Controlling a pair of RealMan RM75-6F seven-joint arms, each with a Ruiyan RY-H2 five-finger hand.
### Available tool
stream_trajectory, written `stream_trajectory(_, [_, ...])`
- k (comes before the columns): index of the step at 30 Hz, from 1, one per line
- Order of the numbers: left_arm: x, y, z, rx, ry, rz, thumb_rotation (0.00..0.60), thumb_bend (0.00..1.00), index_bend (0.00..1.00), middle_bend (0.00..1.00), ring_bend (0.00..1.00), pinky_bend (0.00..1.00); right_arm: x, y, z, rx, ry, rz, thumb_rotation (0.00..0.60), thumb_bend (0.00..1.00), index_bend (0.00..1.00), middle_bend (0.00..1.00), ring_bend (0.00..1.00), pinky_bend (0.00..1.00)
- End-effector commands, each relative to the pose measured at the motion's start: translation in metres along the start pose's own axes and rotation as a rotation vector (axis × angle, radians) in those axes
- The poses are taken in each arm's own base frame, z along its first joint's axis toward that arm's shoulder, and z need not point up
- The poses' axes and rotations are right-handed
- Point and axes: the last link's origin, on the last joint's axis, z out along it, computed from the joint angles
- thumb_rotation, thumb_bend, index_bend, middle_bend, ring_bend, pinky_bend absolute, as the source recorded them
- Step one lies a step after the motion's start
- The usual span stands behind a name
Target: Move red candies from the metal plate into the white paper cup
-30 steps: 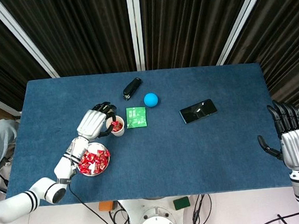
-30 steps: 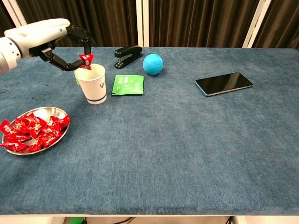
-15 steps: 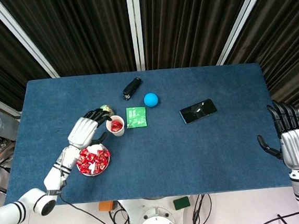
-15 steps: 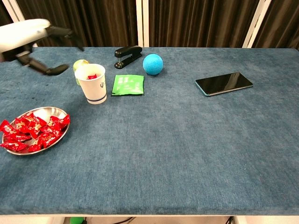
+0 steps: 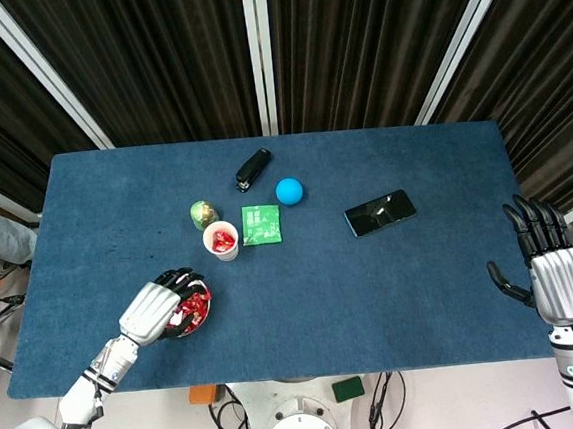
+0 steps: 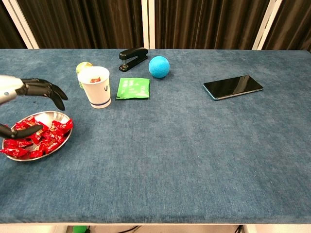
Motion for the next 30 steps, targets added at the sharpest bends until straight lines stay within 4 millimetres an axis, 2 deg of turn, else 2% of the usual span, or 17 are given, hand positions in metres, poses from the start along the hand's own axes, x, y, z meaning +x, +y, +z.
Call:
stream_trajectory(1, [-0.008,0.001,0.000,-0.014,-0.011,-0.004,0.600,0.37,0.31,0.21,0.12,0.21,0.000,0.000,-0.001,-0.001,-0.002,-0.002,0.600,0.32,0.00,0.00,0.00,0.00])
stream_trajectory(9, [-0.018,-0.001,0.007,-0.025,-0.026,0.017,0.600,0.37,0.34,0.21,0.12,0.21,-0.002,-0.002,0.000,0.000,-0.010,-0.005,0.600,0.32,0.00,0.00,0.00,0.00])
stream_trajectory(24, [-0.025,-0.006,0.015,-0.002,-0.041,0.048,0.600,0.38,0.43,0.21,0.12,0.21,-0.003,-0.001,0.002,-0.006,-0.012,-0.009,0.600,0.32,0.00,0.00,0.00,0.00])
stream_trajectory(30, [-0.026,-0.005,0.018,0.000,-0.036,0.053,0.600,0.38,0.49,0.21,0.12,0.21,-0.003,-0.001,0.002,-0.009,-0.012,-0.011,0.600,0.32,0.00,0.00,0.00,0.00])
